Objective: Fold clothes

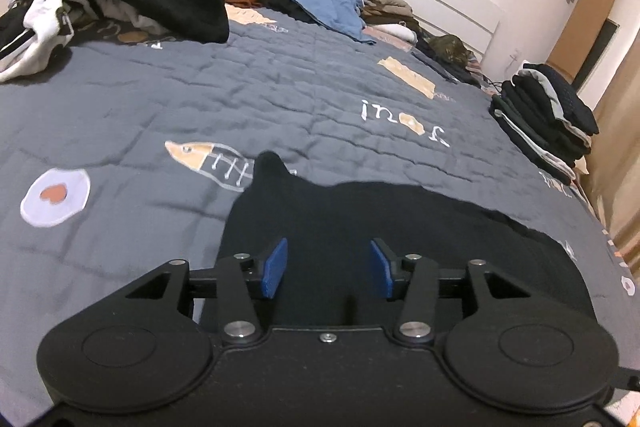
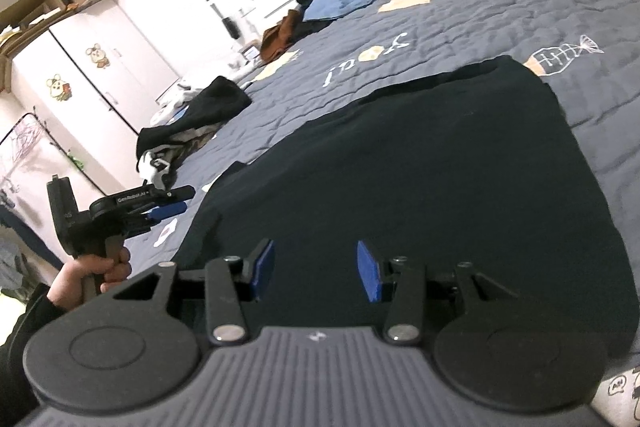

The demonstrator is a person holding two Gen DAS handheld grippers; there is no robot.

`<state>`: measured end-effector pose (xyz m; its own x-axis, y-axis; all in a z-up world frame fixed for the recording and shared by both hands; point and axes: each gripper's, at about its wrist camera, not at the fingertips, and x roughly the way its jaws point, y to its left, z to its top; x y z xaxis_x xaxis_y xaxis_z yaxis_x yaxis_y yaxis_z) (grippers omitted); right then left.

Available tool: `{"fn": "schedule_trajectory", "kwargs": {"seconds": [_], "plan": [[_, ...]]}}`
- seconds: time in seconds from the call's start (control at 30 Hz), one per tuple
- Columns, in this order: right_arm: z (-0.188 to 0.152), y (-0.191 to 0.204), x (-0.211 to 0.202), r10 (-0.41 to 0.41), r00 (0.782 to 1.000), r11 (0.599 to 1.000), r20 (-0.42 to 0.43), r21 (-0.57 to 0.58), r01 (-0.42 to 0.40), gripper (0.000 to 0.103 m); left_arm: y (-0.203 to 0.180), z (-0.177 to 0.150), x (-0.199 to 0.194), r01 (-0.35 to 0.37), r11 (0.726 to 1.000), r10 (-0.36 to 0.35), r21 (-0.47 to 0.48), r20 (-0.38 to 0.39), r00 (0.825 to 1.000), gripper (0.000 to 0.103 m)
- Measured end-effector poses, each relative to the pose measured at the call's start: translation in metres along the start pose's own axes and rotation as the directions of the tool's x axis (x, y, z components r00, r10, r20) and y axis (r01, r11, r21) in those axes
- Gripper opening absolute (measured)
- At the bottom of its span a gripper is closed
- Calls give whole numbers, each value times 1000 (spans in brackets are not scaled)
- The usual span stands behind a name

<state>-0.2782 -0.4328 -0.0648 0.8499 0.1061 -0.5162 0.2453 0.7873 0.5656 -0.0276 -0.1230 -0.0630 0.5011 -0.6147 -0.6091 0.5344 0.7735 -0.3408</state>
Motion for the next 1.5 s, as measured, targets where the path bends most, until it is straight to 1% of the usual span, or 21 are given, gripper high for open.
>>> {"fn": "schedule_trajectory", "kwargs": {"seconds": [0.23,0.4,0.53,0.83,1.03,1.13,1.2,1.3,1.37,1.43,1.5], "plan": [[-1,10,0,24,1000,1000,-15,-7,-25,45,-10,-26,-31,-29,999,29,-16,-21,999,47],[-3,16,1,15,999,1000,-35,-6,-16,45,-13,-46,-47,-58,998,55,-37,-70,996,51],[-7,24,1,-2,999,1000,-54,-18,1,45,-20,-62,-62,-71,998,70,-2,-96,993,52],[-14,36,3,-13,997,999,-76,-39,10,45,-38,-82,-89,-104,992,111,66,-113,987,55],[-14,40,6,-11,997,999,-80,-39,8,45,-57,-93,-102,-87,988,104,131,-124,987,56],[-15,40,6,-8,997,999,-78,-37,5,45,-61,-98,-105,-77,988,94,136,-120,988,58],[-15,41,4,-6,998,999,-70,-43,3,45,-62,-101,-105,-83,988,99,134,-116,988,60],[-16,41,3,-7,998,999,-65,-47,4,45,-58,-105,-101,-90,989,104,114,-121,987,60],[-17,41,3,-11,998,999,-64,-47,8,45,-50,-107,-100,-98,993,105,66,-112,988,60],[-17,40,4,-15,998,999,-64,-46,12,45,-38,-109,-99,-98,995,96,-18,-98,991,60],[-17,39,5,-18,998,999,-64,-42,15,45,-21,-111,-99,-81,988,71,-133,-80,994,60]]}}
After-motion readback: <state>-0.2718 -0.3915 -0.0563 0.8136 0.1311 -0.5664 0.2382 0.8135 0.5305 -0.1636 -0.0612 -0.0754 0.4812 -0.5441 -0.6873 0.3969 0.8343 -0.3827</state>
